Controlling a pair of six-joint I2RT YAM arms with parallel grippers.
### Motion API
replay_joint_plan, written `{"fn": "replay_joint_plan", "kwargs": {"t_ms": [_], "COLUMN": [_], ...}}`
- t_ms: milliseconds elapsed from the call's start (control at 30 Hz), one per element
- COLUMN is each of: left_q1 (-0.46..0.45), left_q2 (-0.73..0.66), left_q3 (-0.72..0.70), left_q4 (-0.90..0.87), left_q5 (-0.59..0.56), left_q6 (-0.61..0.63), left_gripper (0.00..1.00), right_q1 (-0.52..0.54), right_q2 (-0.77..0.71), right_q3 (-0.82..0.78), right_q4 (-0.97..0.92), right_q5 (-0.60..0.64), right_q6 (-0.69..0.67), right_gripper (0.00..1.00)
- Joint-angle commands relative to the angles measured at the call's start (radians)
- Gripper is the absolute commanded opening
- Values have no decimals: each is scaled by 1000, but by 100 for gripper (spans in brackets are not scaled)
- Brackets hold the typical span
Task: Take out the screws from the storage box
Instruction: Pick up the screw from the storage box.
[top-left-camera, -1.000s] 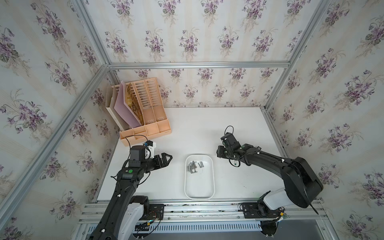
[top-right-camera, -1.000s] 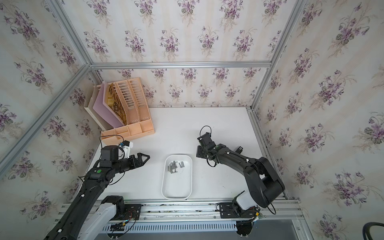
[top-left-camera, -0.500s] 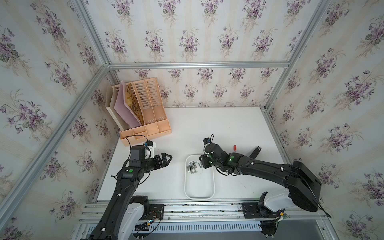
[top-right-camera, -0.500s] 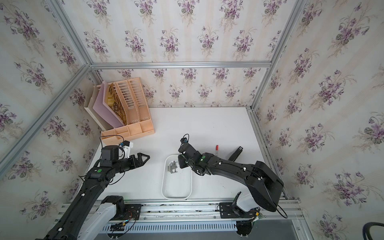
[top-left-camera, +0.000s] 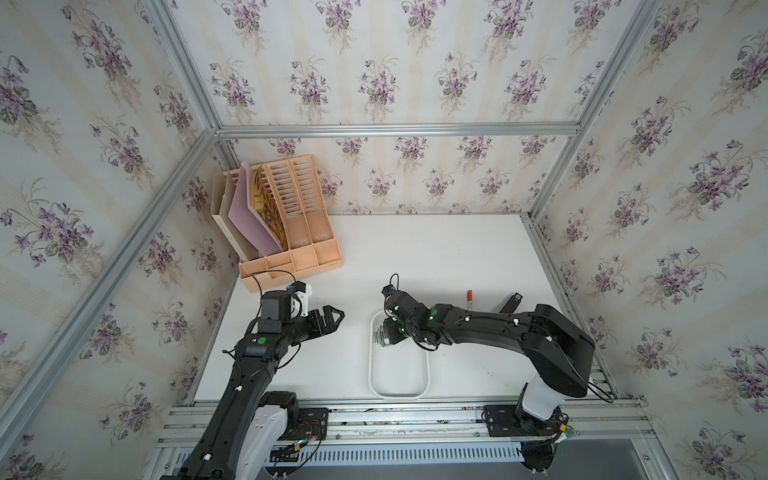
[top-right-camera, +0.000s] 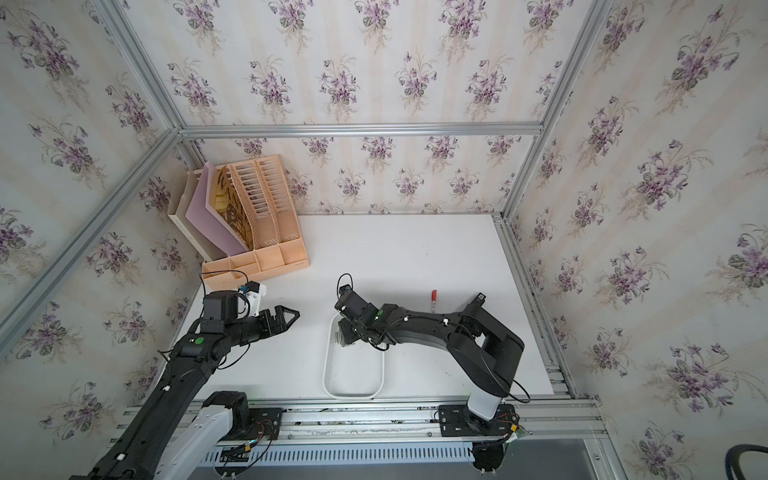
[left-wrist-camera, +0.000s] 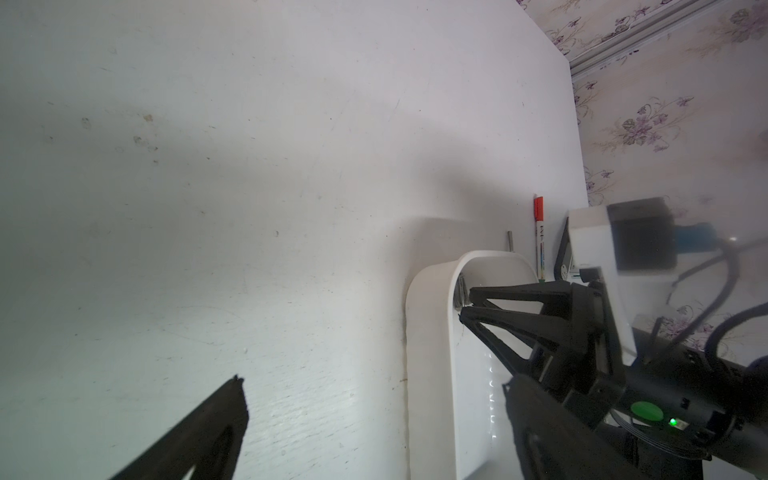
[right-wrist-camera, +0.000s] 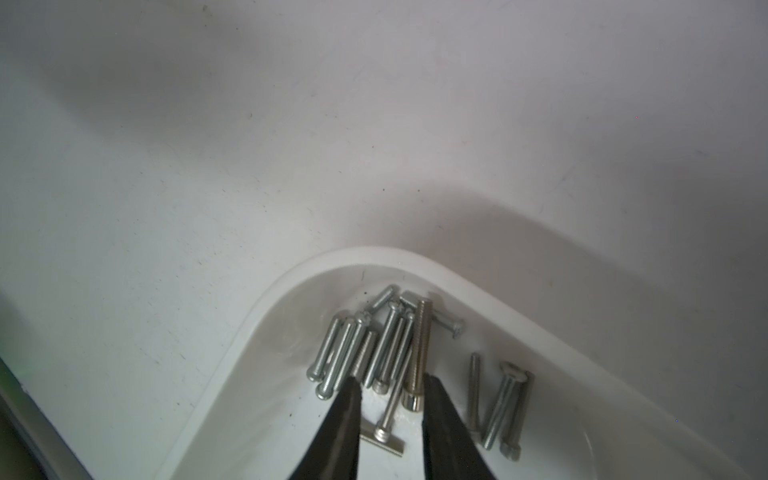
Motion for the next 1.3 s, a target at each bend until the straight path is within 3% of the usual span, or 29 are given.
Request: {"fn": "replay_joint_plan", "kwargs": {"t_ms": [0, 467, 633, 967, 1167, 1267], "left_q1": [0, 0, 0, 0, -7, -11], "left_q2": [-1, -1, 0, -3, 18, 53], "left_q3": [1, 3, 2, 3, 50, 130], "left_q4": [26, 22, 23, 24, -37, -137], "left_q5": [-7, -6, -8, -9, 50, 136], "left_q6": [11, 10, 11, 10, -17, -20], "left_gripper": [99, 99, 100, 100, 100, 100], "right_q1": [1, -5, -10, -21, -22, -27], "right_q2": [12, 101, 111, 90, 23, 49], "right_q3": [12, 62, 68, 60, 26, 39], "right_q4": [-28, -82, -86, -81, -52, -68], "right_q5": [-8, 12, 1, -7, -18, -1], "right_q6": [-10, 2, 3, 4, 2, 4], "right_gripper": [30, 28, 16, 6, 8, 13]}}
